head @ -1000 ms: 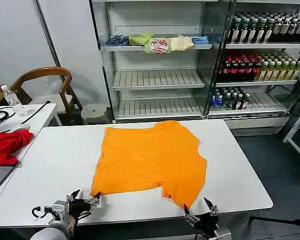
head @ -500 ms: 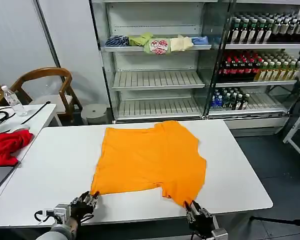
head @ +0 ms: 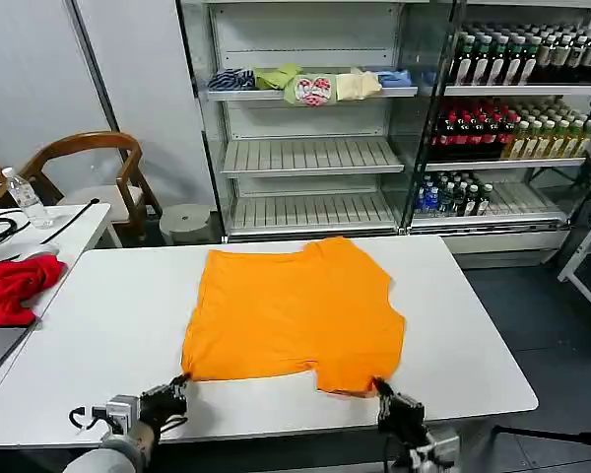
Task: Fold and organize the clothes.
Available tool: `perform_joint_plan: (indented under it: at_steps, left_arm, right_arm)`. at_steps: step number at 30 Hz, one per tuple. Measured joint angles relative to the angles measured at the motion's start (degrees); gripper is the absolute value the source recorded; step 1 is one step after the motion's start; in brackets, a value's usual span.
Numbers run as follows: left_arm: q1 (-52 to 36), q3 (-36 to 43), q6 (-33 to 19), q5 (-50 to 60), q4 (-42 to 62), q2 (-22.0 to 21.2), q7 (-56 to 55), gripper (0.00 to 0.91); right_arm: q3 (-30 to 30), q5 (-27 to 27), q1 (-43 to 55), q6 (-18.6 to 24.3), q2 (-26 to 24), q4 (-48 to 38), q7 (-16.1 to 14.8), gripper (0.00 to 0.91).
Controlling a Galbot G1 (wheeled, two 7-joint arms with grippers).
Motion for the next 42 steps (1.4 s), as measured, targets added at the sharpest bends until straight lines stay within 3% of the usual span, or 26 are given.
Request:
perform_joint_plan:
  at_steps: [27,28,29,30,42]
  left_arm:
    - [-22.1,5.8,-4.4,0.6,19.2,-3.9,9.7,0.010]
    - [-22.6,6.0,-4.6,0.6,19.7,-4.0,9.8,0.353]
    - [-23.1,6.3,-4.8,0.6,20.2,-4.2,9.8,0.907]
    - [-23.5,6.6,-4.9,0.6,20.6,-4.3,9.9,0.907]
    - [-27.6,8.3,-6.8,1.0,25.5,-5.3,9.5,0.907]
  right_arm:
    - [-6.4,-0.4,24.8,1.0,4.1,-19.5,-3.1,0.000]
    - [-6.6,-0.6,25.4,1.2,4.3,-20.3,-3.2,0.000]
    - [-6.9,-0.8,26.0,1.3,4.5,-20.9,-3.4,0.000]
    - [-7.1,-0.9,26.5,1.5,4.6,-21.5,-3.5,0.907]
    - [-8.8,-4.3,32.0,4.1,6.6,-29.3,-3.6,0.907]
